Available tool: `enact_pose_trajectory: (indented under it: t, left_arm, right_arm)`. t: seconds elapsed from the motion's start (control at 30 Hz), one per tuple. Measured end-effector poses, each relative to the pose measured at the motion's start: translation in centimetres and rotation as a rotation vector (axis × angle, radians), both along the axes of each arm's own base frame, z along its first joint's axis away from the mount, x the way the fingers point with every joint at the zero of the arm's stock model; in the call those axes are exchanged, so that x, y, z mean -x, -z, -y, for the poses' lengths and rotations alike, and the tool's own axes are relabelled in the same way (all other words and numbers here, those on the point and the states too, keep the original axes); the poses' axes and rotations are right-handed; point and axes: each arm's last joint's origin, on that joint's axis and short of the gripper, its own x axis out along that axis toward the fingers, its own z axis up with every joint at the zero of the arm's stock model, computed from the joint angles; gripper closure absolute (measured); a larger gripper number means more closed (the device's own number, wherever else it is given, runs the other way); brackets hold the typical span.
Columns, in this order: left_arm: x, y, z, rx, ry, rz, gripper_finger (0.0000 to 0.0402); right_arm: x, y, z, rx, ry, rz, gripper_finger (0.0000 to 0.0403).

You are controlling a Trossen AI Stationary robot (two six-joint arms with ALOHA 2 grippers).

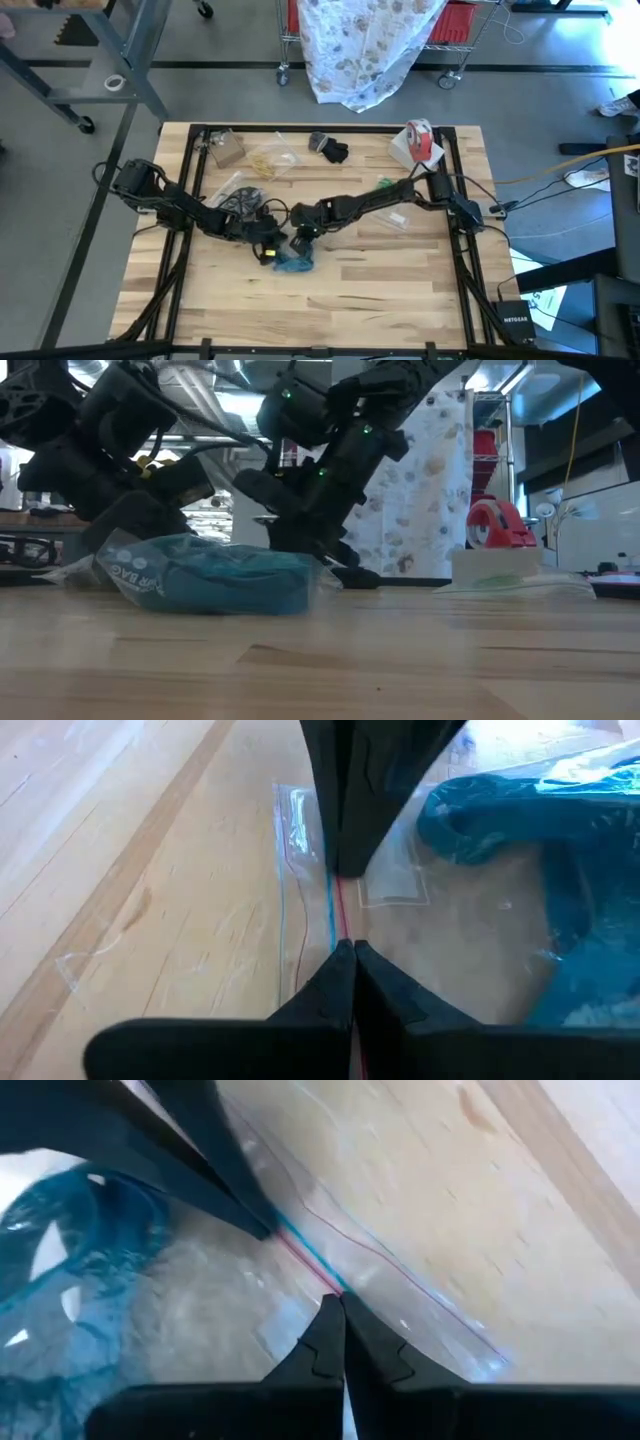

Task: Sort rubber bands
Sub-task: Close the transparent zip bag

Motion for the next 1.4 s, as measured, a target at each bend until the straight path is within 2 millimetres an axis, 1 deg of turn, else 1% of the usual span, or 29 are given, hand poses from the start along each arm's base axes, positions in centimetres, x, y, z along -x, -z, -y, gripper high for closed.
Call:
enact_pose_trajectory:
  t: [0.3, 0.53, 0.6, 0.73, 0.77, 0.8, 0.87, 0.93, 1.0, 1.07, 1.13, 1.33, 1.4]
  left_arm:
    - [0.2, 0.1, -0.1, 0.008, -0.01, -0.002, 0.0402]
    - [0.3, 0.2, -0.1, 0.0, -0.01, -0.002, 0.0401]
    - [0.3, 0.2, -0.1, -0.001, -0.011, -0.002, 0.0402]
    - [0.2, 0.1, -0.2, 0.004, -0.015, 0.002, 0.0402]
    - [0.2, 0.1, -0.2, 0.006, -0.015, 0.003, 0.0402]
    - [0.3, 0.1, -0.2, 0.01, -0.013, 0.003, 0.0402]
    - [0.3, -0.1, -0.1, 0.013, -0.013, 0.012, 0.0402]
    - [0.2, -0.4, -0.1, 0.017, -0.012, 0.026, 0.0402]
    - [0.3, -0.7, -0.1, 0.019, -0.012, 0.034, 0.0402]
    - [0.3, -0.9, -0.1, 0.019, -0.013, 0.039, 0.0401]
    - [0.3, -1.0, -0.2, 0.019, -0.015, 0.042, 0.0401]
    - [0.2, -1.2, -0.1, 0.029, -0.028, 0.055, 0.0401]
    - [0.2, -1.6, -0.1, 0.042, -0.035, 0.08, 0.0402]
  right_arm:
    - [1.1, -0.3, 1.7, 0.005, 0.036, -0.113, 0.0403]
    - [1.5, -0.3, 2.1, 0.058, 0.059, -0.148, 0.0403]
    - [1.6, -0.7, 2.2, 0.073, 0.066, -0.149, 0.0403]
    - [1.8, -2.1, 2.1, 0.097, 0.042, -0.105, 0.0403]
    - [1.9, -2.5, 1.8, 0.116, 0.032, -0.096, 0.0403]
    - [1.7, -2.8, 1.6, 0.135, 0.021, -0.067, 0.0403]
    - [0.9, -3.9, 1.0, 0.141, -0.008, 0.05, 0.0403]
    - [0.4, -4.4, 0.5, 0.136, -0.027, 0.115, 0.0403]
    - [-0.1, -4.0, 0.1, 0.131, -0.035, 0.15, 0.0403]
    - [-0.1, -2.5, 0.0, 0.123, -0.048, 0.107, 0.0403]
    - [-0.1, -1.4, -0.1, 0.123, -0.052, 0.079, 0.0403]
    - [-0.6, 0.0, 0.0, 0.177, -0.019, 0.072, 0.0403]
    - [-0.6, 0.2, 0.0, 0.177, -0.018, 0.067, 0.0403]
